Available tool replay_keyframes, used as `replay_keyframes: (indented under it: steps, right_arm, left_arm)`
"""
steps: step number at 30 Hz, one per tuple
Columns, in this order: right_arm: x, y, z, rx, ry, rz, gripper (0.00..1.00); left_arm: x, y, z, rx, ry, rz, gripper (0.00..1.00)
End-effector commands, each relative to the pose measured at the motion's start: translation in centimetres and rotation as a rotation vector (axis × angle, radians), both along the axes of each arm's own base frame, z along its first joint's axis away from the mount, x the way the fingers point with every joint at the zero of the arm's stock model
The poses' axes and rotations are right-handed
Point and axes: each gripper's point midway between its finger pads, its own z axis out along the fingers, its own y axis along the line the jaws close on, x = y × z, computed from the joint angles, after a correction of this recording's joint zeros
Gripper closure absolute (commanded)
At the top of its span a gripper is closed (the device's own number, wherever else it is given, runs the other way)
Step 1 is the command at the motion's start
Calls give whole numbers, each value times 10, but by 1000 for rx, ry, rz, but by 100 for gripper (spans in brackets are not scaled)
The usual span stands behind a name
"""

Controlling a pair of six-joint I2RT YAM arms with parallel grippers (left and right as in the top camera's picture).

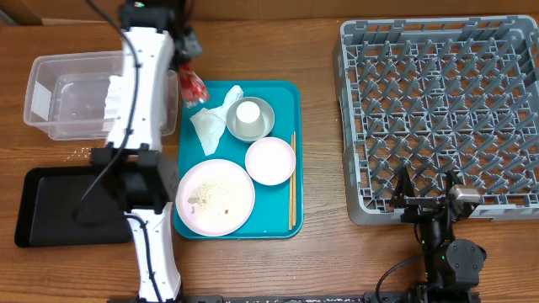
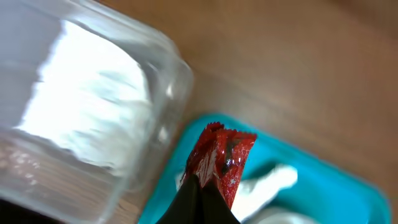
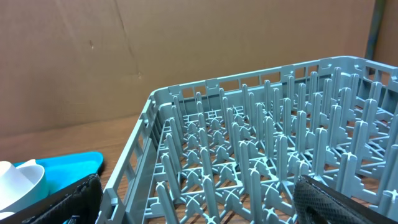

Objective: Sort waste into correct bins and load items into the dishwasher
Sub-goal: 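Move the red wrapper into the clear bin and release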

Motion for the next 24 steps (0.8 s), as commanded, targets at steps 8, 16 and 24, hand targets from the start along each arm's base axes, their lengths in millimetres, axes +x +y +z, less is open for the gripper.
replay_keyframes:
  steps: [8, 16, 24]
  right_arm:
    - [0, 0, -2, -4, -5, -3, 0]
    - [0, 0, -2, -4, -5, -3, 0]
    - [0, 0, -2, -4, -5, -3, 0]
  left_arm:
    - [-14, 135, 15, -75, -126, 530, 94]
    - [-27, 183, -4, -69, -107, 623, 21]
    - [-7, 104, -5, -282, -58, -47, 22]
